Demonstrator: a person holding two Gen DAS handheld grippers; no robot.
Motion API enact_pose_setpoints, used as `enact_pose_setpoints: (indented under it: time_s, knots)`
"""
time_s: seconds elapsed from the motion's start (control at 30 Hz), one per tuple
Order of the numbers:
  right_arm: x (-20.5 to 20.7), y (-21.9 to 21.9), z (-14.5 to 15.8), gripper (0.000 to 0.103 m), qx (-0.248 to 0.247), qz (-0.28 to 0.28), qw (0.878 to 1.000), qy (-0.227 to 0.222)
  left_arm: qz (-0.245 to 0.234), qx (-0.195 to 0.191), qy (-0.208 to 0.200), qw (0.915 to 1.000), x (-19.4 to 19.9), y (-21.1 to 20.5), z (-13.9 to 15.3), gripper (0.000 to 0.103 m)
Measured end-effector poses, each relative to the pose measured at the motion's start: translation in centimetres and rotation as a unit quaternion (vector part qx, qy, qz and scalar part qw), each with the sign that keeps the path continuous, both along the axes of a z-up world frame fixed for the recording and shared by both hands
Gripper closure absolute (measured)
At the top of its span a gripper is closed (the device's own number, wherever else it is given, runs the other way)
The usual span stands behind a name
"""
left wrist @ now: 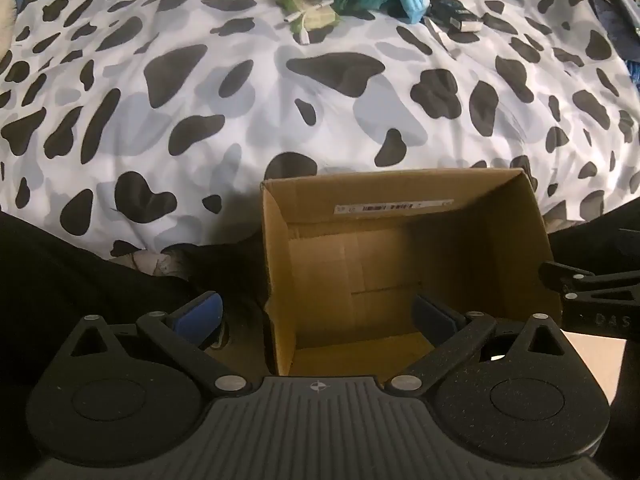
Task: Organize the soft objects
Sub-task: 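Move both tools from the cardboard box toward the pile on the duvet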
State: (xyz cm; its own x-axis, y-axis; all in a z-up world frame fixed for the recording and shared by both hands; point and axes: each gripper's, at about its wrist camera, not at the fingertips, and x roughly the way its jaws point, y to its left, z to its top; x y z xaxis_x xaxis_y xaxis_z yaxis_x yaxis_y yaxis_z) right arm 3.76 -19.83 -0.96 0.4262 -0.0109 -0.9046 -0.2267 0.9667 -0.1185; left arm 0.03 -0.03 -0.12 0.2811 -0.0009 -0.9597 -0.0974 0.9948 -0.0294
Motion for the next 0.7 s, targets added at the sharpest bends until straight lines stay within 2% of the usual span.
enact_pose_setpoints:
  time_s: [0.1, 0.23, 0.37, 0.57, 0.6, 0.7]
  knots:
    - [0.2, 0.1, -0.4, 0.0, -0.006, 0.005, 1.0, 0.012, -0.002, -0.004, 0.003, 1.0, 0.1, 0.0, -0.1, 0.0]
    - [0.5, 0.4, 0.1, 0.0, 0.009, 0.014, 1.0, 0.011, -0.006, -0.01, 0.005, 0.9999, 0.4, 0.1, 0.0, 0.0]
    - [1.0, 0.7, 0.3, 0.0, 0.016, 0.022, 1.0, 0.016, -0.003, -0.021, -0.005, 0.9998, 0.3, 0.0, 0.4, 0.0]
    - [1.8, 0.8, 0.6, 0.0, 0.016, 0.027, 0.999, 0.025, -0.006, -0.029, -0.038, 0.9988, 0.7, -0.2, 1.3, 0.0]
    - [1.9, 0.9, 0.6, 0.0, 0.011, 0.029, 0.999, 0.024, -0.006, -0.041, -0.049, 0.9979, 0.7, -0.1, 1.6, 0.0]
    - [2.5, 1.0, 1.1, 0.0, 0.007, 0.039, 0.999, 0.015, -0.009, -0.029, -0.044, 0.9986, 1.3, -0.2, 1.7, 0.0]
